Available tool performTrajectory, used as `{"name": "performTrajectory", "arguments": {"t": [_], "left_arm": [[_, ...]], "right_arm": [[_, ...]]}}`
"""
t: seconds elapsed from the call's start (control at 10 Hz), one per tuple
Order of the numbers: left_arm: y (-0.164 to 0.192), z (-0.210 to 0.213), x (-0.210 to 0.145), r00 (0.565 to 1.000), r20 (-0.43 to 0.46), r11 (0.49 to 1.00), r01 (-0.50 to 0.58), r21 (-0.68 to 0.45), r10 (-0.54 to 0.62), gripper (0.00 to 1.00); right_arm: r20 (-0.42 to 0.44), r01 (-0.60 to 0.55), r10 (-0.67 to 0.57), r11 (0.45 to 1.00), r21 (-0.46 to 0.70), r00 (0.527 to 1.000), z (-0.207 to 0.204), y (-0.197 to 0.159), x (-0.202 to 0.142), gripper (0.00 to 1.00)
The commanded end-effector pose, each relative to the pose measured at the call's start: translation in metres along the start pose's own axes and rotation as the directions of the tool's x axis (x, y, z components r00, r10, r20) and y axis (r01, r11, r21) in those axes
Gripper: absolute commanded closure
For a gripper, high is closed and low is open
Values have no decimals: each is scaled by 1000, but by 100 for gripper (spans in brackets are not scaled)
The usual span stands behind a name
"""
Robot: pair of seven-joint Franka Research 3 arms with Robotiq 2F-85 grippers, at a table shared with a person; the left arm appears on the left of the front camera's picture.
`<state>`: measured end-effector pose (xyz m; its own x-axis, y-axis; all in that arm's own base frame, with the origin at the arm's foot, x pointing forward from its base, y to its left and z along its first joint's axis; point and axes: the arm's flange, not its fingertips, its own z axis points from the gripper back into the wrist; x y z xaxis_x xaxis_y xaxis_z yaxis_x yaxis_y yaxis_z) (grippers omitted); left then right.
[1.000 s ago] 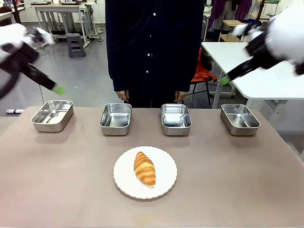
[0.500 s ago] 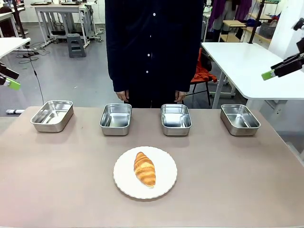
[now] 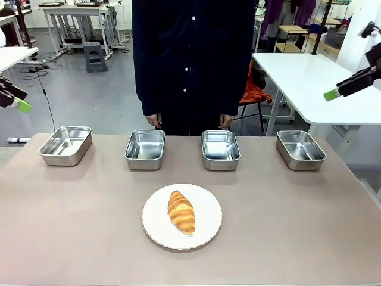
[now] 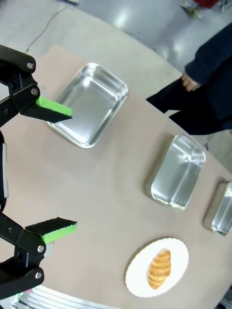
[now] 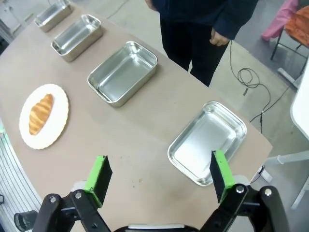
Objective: Place the bread in the container.
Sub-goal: Place the Butter Roll into the Airtight Container indicated by the human.
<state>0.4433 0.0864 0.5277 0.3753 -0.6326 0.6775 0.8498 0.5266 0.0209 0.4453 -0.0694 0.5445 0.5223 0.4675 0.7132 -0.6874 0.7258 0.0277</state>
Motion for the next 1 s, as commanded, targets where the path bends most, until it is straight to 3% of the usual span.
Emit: {"name": "performTrajectory", "arguments": {"t": [0.0,0.4,0.7,0.9], "left_arm": [[18,24,-13,997,64,999,-47,24,46,0],[21,52,-12,982,155,993,-112,42,105,0],[12,67,-9,964,192,978,-199,60,185,0],[-2,70,-1,965,189,978,-198,61,183,0]], "right_arm": [[65,6,-7,1000,24,998,30,-30,-7,0],[187,34,-38,999,24,982,73,-61,-16,0],[207,48,-52,999,25,977,81,-66,-15,0],[209,61,-63,998,19,976,83,-68,-16,0]]}}
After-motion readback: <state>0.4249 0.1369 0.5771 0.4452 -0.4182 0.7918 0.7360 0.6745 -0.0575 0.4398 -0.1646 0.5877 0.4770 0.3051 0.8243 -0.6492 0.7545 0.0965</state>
